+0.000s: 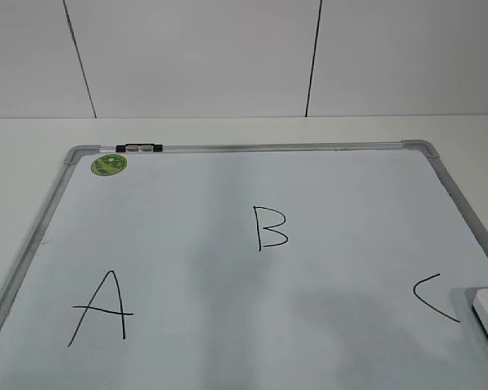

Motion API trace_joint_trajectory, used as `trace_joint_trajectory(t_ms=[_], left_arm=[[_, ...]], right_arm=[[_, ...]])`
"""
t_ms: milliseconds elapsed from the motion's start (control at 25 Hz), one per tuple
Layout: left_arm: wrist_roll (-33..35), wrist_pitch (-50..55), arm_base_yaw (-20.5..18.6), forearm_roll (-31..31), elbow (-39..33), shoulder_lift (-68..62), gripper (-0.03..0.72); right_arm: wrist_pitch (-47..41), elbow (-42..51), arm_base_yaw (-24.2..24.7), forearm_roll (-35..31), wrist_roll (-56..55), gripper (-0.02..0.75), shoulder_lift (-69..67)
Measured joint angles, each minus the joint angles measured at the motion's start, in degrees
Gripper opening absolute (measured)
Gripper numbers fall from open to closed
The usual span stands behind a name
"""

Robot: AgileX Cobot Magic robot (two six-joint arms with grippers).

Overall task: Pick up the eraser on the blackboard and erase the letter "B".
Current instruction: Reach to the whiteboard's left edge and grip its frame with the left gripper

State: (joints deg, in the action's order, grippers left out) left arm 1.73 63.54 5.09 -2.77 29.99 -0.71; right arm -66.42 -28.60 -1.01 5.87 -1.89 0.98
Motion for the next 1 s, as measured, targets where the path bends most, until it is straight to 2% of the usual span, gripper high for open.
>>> trace_joint_trajectory(t_ms=[320,520,1000], left_arm=[[0.00,0.00,0.00,0.00,0.00,0.00,0.226],[0.00,0.00,0.00,0.00,0.00,0.00,0.226],[0.00,0.00,0.00,0.00,0.00,0.00,0.227]], right_arm=[[0.00,0.00,0.00,-0.21,0.00,0.585,0.00],[-1.12,-1.81,0.00,-2.60,0.00,0.585,-1.71],[-5.54,-8.58,0.00,-12.26,-0.44,0.585,-25.89]])
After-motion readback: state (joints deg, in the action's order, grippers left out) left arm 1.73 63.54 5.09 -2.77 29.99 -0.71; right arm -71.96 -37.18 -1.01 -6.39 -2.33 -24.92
